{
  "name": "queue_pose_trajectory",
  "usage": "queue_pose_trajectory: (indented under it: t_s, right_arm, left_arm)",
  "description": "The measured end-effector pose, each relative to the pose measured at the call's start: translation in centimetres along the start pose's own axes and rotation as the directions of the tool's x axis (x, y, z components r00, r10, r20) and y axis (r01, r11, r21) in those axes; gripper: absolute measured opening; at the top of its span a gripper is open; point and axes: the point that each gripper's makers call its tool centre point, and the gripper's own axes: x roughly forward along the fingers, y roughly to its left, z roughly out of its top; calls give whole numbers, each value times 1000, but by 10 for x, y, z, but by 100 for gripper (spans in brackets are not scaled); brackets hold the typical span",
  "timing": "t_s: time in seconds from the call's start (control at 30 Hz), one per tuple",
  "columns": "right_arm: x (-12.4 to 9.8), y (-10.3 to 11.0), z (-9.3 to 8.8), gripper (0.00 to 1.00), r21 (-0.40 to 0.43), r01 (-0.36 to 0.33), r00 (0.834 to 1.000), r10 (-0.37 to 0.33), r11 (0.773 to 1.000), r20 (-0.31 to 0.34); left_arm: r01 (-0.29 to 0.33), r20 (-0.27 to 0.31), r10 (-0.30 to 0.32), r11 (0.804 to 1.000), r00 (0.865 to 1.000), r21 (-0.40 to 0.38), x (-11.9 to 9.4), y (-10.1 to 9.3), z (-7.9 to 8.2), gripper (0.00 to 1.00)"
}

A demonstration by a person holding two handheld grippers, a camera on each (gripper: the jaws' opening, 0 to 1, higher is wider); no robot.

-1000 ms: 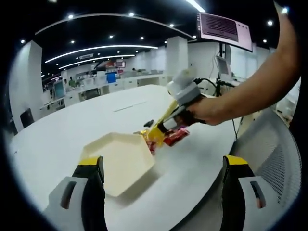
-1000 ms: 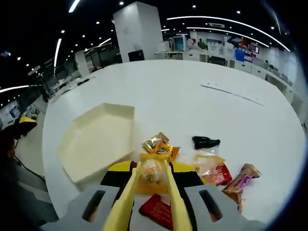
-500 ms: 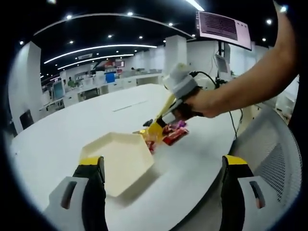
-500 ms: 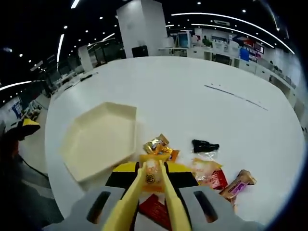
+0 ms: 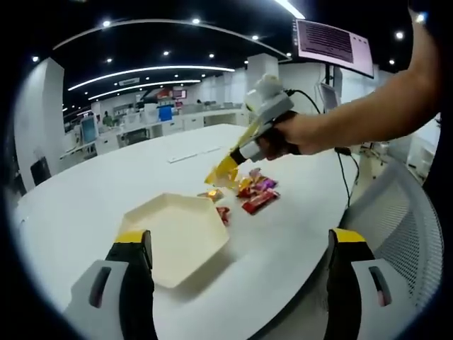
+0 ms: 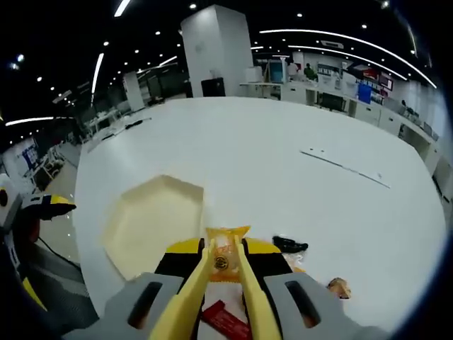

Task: Place the target food into the container with the food tongs after gripping and lifting it, then release it inside without dropping or visibly crushing the food.

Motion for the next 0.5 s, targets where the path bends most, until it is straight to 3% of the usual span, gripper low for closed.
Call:
queue_pose_trajectory:
  t_s: [0.23, 0.5]
  right_arm:
    - [0, 25, 38, 19, -29, -61, 996, 62, 998, 59]
    - [16, 83, 69, 19, -125, -165, 982, 175, 978, 72]
  left_arm:
    - [-2, 1, 2, 1000, 1000, 15, 0, -1, 0, 99]
    - [-13, 9, 12, 1000, 1000, 26, 0, 0, 2, 99]
